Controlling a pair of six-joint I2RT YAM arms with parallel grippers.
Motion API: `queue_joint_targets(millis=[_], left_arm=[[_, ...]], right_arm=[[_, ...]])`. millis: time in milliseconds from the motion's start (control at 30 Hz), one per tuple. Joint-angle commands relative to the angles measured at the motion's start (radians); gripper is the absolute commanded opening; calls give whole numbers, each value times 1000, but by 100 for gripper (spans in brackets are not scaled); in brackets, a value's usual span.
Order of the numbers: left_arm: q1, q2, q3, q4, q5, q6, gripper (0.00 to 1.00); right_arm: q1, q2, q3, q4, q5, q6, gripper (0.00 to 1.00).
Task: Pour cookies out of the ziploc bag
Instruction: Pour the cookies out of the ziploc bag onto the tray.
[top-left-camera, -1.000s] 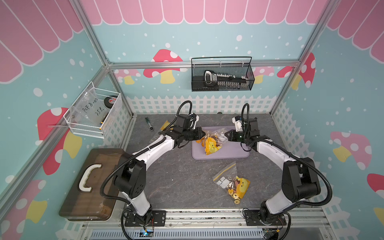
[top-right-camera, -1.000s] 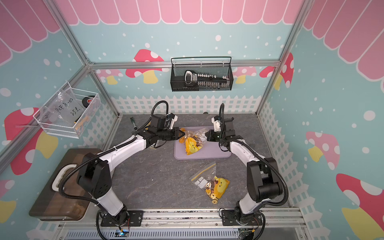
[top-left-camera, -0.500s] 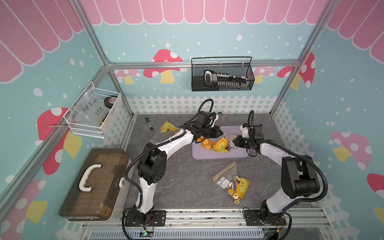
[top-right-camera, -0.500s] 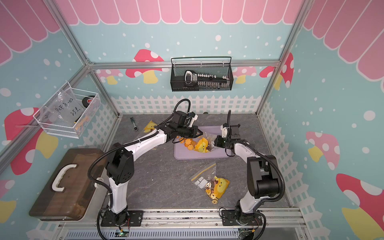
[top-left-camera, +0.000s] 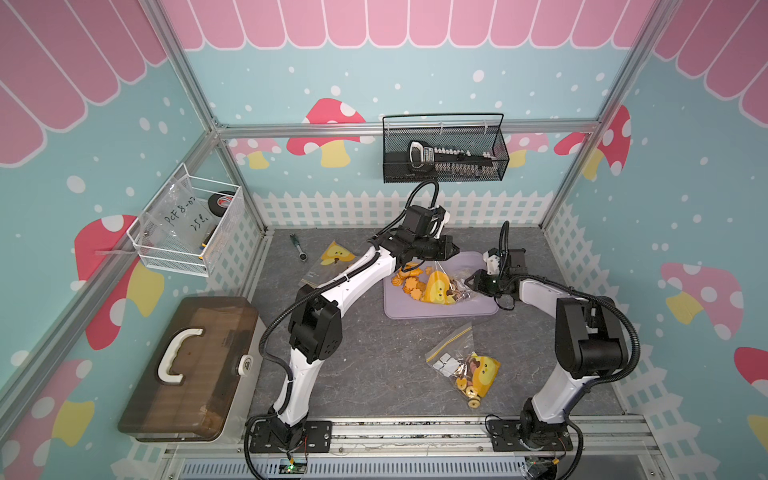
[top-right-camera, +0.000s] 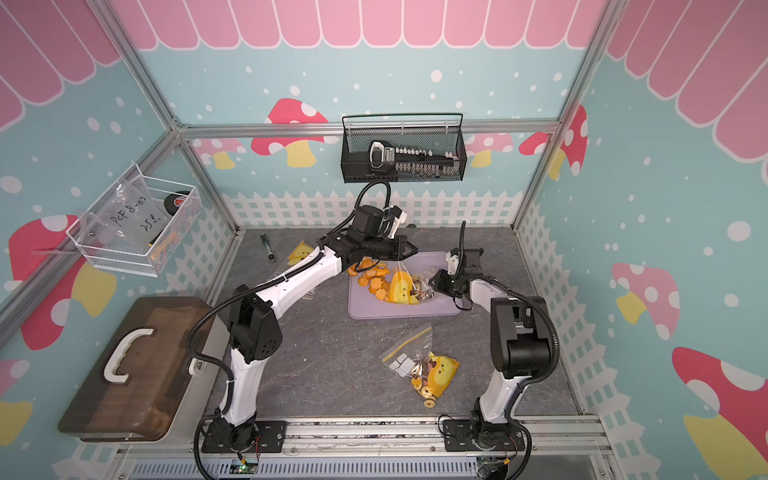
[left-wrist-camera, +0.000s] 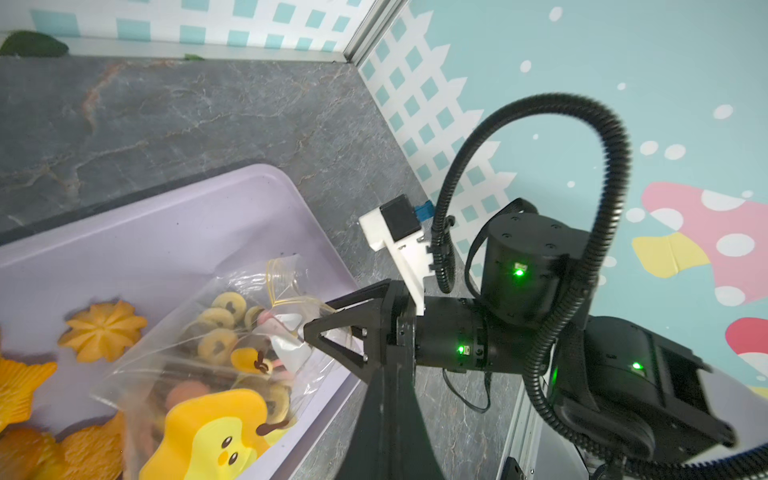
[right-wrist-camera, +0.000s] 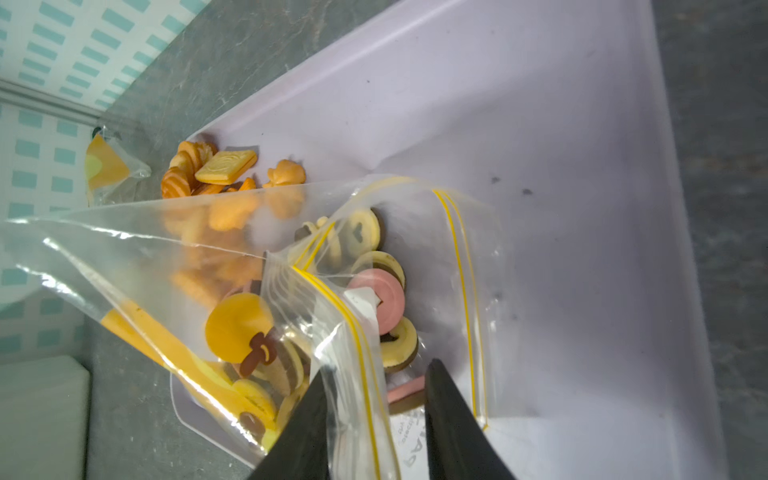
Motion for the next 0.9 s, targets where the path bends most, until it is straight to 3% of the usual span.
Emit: queue_joint_targets(millis=[0, 133, 267, 367, 467, 500, 533, 633, 867], left_arm=[[-15, 46, 53, -56, 6, 30, 0], [-13, 28, 45, -125, -22, 76, 0], [10, -77, -154, -97, -96, 101, 51], [45, -134, -304, -31, -98, 90, 70], [68, -139, -365, -2, -94, 96, 78], [71, -131, -366, 2, -90, 98, 80], [74, -116, -358, 2, -86, 100, 84], [79, -67, -319, -3, -98, 100, 95], [80, 53, -196, -46, -85, 119, 92]], right_arm=[[-12, -29, -9, -9, -7, -4, 39], [-21, -30, -12, -10, -22, -1, 43], [-25, -71, -31, -10, -19, -1, 60], [-28, -120, -50, -16, -17, -5, 70], [-28, -166, -63, -42, -20, -14, 78], [-29, -179, -65, -56, -25, -18, 91], [-29, -197, -68, -68, -32, -23, 97], [-30, -257, -84, -111, -29, -37, 98], [-30, -411, -102, -221, -9, -60, 99]])
